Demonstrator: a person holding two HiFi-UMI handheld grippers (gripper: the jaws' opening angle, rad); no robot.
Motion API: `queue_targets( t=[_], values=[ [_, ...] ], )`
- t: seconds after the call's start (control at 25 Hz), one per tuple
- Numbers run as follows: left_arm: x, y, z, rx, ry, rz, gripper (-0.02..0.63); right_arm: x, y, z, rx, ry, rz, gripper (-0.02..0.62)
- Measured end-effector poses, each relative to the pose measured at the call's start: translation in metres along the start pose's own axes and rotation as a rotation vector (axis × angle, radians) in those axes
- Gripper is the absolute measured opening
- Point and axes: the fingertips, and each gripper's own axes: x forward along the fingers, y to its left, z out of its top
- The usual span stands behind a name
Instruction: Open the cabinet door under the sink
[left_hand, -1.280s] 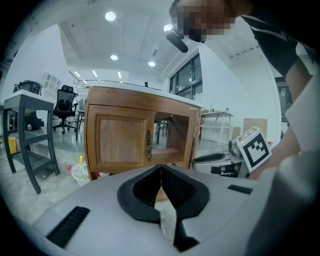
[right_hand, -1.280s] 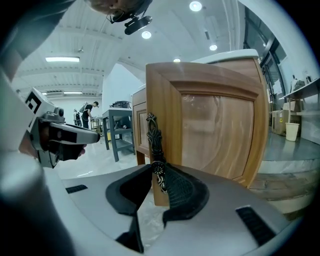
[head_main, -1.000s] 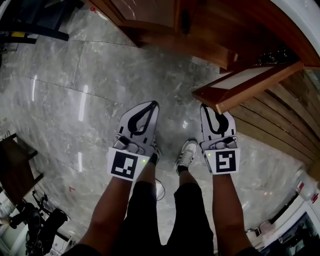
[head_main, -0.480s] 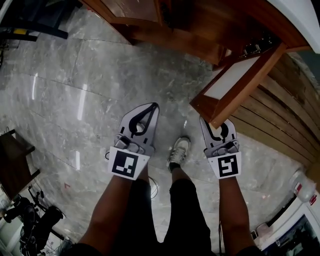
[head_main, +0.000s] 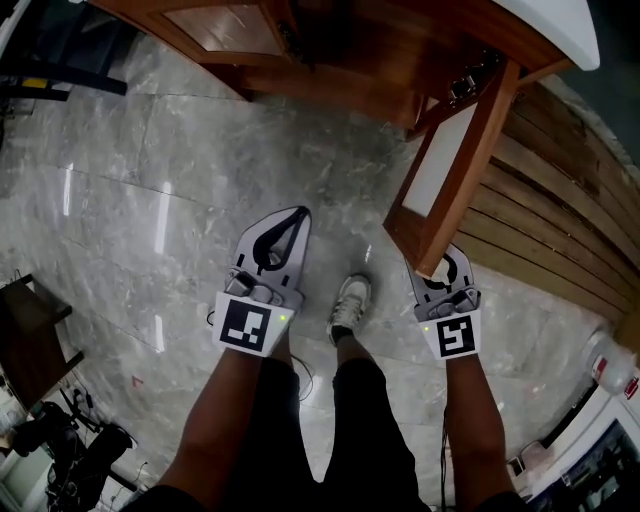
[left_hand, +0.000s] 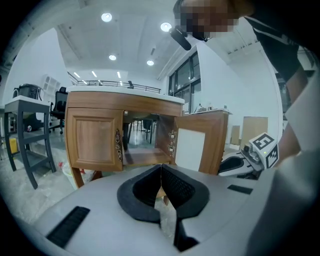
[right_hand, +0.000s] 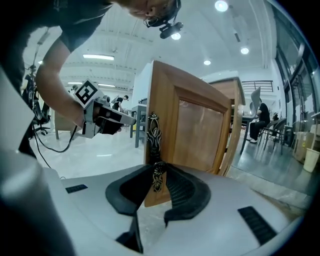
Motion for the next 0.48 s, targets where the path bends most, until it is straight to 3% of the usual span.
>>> queue_targets(
  t=[0.16,0.36,0.44,0.48],
  values=[
    [0.005,-0.012,0.007,-0.005,-0.003,-0.018,0.023,-0.013,-0.003,-0.010,-0.106,0.074,0.015,0.092],
    [0.005,-0.018,0.021,0.002,-0.008,-0.031,0.023,-0.037,-0.027,-0.012,0.125,0.010,-0.178,0.091],
    [0.003,-0.015,0.028,-0.001,-0.016,-0.029,0.023,-0.045,-0.029,-0.019,0.134,0.037,-0.196,0.101],
    [0.001,-0.013,0.031,-0.002,-0.022,-0.026,0.023,-0.046,-0.026,-0.020,0.129,0.040,-0.193,0.142]
  ],
)
